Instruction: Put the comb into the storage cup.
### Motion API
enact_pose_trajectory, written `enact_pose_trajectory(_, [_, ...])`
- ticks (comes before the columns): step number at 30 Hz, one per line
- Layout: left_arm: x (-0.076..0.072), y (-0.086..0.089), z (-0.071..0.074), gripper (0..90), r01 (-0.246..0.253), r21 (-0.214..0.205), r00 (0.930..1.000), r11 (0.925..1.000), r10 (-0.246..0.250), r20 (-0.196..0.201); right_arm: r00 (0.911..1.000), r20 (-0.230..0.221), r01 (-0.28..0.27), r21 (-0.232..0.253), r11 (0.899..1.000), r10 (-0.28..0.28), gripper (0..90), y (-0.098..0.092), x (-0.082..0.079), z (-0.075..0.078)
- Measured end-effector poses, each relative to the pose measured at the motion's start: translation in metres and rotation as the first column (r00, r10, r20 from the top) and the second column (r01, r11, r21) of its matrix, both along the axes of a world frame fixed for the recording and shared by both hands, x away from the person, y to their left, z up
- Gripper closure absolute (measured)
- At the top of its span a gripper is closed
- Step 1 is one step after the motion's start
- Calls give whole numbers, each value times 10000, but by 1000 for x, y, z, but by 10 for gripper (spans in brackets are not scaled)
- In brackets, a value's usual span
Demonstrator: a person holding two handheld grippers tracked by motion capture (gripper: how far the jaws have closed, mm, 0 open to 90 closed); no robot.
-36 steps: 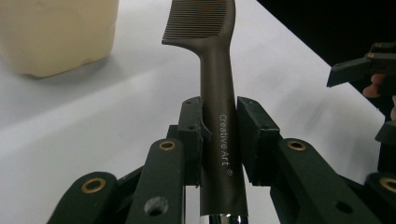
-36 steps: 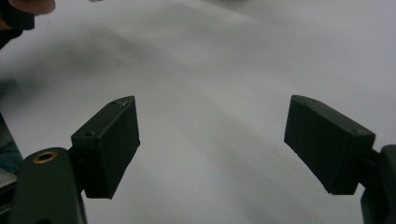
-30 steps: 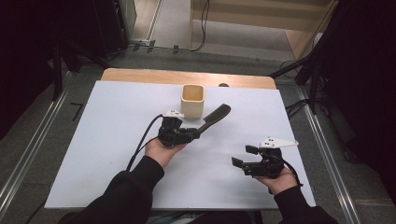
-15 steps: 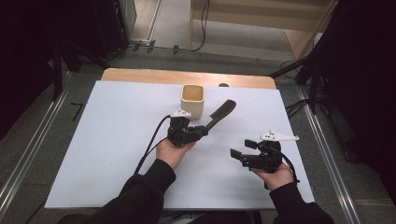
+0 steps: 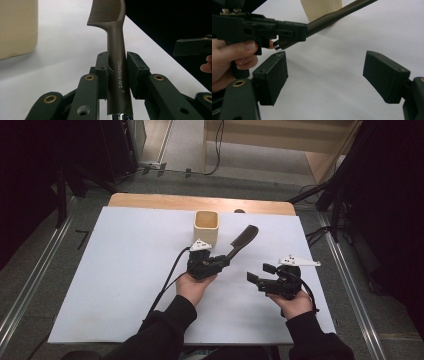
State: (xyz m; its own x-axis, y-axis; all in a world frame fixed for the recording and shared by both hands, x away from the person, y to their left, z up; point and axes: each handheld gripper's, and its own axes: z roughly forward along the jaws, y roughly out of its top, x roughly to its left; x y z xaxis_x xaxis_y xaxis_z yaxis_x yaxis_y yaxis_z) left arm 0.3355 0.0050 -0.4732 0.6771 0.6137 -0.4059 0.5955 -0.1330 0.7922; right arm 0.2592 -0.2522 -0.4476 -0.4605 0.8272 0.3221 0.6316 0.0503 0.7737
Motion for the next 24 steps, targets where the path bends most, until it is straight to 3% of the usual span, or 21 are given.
enact_pose_trajectory(9, [-6, -11, -14, 726, -193, -278, 9997, 9994, 196, 114, 9998, 4, 220, 64, 9997, -220, 187, 5, 8, 1])
enact_pose_trajectory(21, [-14, -17, -18, 726, -351, -849, 9974, 9958, 403, 603, 9991, 145, 397, 159, 9991, -399, 193, 13, 21, 1])
enact_pose_trajectory(24, [-15, -18, -20, 726, -336, -922, 9976, 9952, 390, 570, 9986, 146, 502, 237, 9985, -506, 192, 13, 24, 2])
